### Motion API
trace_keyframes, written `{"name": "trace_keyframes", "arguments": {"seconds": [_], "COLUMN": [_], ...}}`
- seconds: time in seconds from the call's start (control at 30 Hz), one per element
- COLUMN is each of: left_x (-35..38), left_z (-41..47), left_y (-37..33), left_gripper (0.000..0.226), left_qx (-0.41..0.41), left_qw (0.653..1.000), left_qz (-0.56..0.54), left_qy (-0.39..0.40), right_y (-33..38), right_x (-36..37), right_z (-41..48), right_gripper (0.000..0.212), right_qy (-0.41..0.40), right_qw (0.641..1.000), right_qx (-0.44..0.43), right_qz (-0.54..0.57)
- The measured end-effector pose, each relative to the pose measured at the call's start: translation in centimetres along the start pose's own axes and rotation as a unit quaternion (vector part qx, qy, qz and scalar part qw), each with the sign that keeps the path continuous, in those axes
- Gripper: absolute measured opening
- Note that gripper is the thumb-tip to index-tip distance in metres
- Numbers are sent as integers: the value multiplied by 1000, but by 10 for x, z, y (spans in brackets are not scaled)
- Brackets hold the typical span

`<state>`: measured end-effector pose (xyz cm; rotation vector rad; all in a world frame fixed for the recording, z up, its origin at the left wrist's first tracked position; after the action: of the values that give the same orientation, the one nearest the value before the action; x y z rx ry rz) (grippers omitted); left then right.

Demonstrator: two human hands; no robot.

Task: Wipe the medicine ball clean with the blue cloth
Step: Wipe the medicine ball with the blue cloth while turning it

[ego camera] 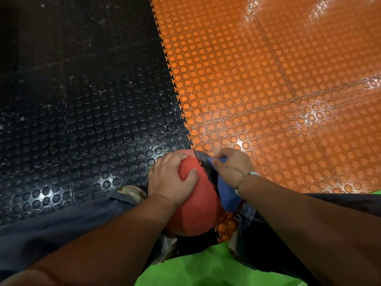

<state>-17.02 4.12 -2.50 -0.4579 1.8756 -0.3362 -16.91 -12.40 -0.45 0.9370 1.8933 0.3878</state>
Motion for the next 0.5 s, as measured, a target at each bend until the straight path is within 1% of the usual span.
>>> {"name": "trace_keyframes", "arguments": {"seconds": [0.03,0.07,0.1,0.17,0.23,0.27,0.3,0.37,0.4,0.43,0.47,0.5], "left_x": [1,1,1,1,0,0,0,0,0,0,-1,-2], "left_z": [-3,-6,-7,-6,-1,0,1,-1,-2,-3,-3,-3], "left_y": [-2,-3,-3,-2,0,0,0,-3,-5,-6,-7,-7], "left_gripper": [68,68,67,65,64,65,66,69,70,70,70,73], "left_qx": [10,20,29,37,34,30,28,28,30,34,34,32], "left_qw": [1000,1000,999,999,999,999,1000,999,999,999,998,997], "left_qz": [5,10,16,22,13,10,9,14,22,32,43,52], "left_qy": [1,0,-2,-5,-11,-9,-2,16,22,25,30,36], "right_y": [-6,-8,-4,11,21,20,15,0,-5,-6,-3,2], "right_x": [0,1,4,11,13,10,7,-1,-3,-2,1,3], "right_z": [2,1,0,-5,-10,-9,-4,3,4,4,3,1], "right_gripper": [18,23,24,25,26,26,27,27,26,25,24,24], "right_qy": [13,30,38,34,35,37,38,54,63,65,57,41], "right_qw": [999,995,991,982,977,978,983,991,989,987,985,982], "right_qx": [36,54,45,-36,-115,-113,-87,-4,21,16,-13,-61], "right_qz": [-32,-77,-124,-181,-179,-169,-154,-125,-129,-146,-164,-175]}}
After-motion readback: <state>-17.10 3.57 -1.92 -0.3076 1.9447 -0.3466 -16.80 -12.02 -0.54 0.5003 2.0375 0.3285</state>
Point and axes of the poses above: each hand's wrist, its own z-axis towards the middle knuckle, its own x-axis out of the palm, y = z × x, the point moved 1 cm from there along z, towards the middle knuckle, and after that the axes turned 8 degrees about -x, right-handed, at the moved point
